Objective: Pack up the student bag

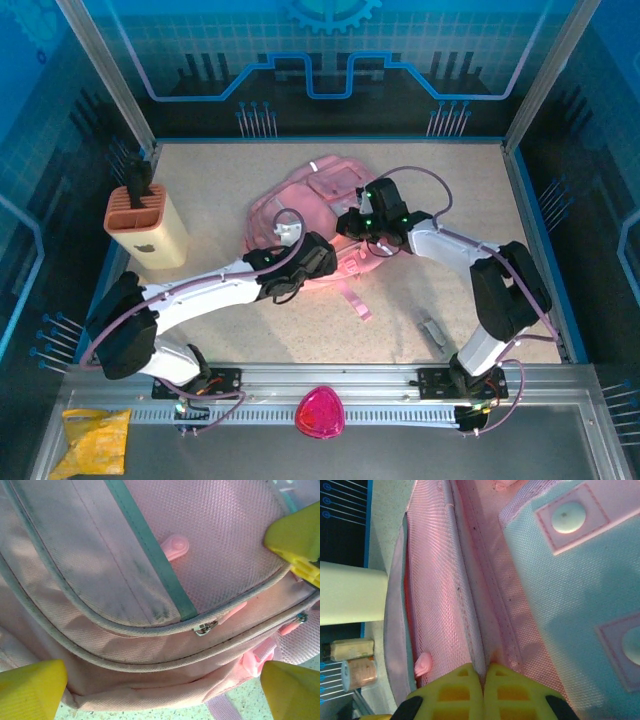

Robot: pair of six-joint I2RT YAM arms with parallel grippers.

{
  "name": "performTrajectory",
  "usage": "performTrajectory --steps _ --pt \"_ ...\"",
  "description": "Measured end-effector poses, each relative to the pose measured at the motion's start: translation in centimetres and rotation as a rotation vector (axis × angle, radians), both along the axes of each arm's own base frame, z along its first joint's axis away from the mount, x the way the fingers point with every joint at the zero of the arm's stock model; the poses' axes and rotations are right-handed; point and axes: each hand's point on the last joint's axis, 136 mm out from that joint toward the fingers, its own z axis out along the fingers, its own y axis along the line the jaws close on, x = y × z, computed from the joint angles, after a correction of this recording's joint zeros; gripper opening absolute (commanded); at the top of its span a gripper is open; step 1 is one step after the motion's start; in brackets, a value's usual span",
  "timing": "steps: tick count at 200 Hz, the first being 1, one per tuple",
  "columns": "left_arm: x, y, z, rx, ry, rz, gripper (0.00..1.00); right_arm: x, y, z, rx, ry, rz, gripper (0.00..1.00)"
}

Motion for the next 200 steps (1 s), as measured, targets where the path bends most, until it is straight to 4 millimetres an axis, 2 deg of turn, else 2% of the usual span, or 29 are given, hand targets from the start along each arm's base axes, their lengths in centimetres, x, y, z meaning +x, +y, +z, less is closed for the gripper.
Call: performTrajectory --steps 44,113,200 --pt "1.4 -1.0 0.2 0.012 -0.002 0.045 0.99 -0.3 0.6 0.4 0.029 0.001 -0.015 0.00" --pt "2.3 0.0 -1.6 0.084 0.035 0.173 0.99 -0.3 1.0 0.6 0.061 0.013 -0.036 0.00" --pt "3.1 0.5 -1.4 -0.001 -0.002 0.251 0.99 -0.1 1.4 1.1 0.087 0.000 -0.039 0.00"
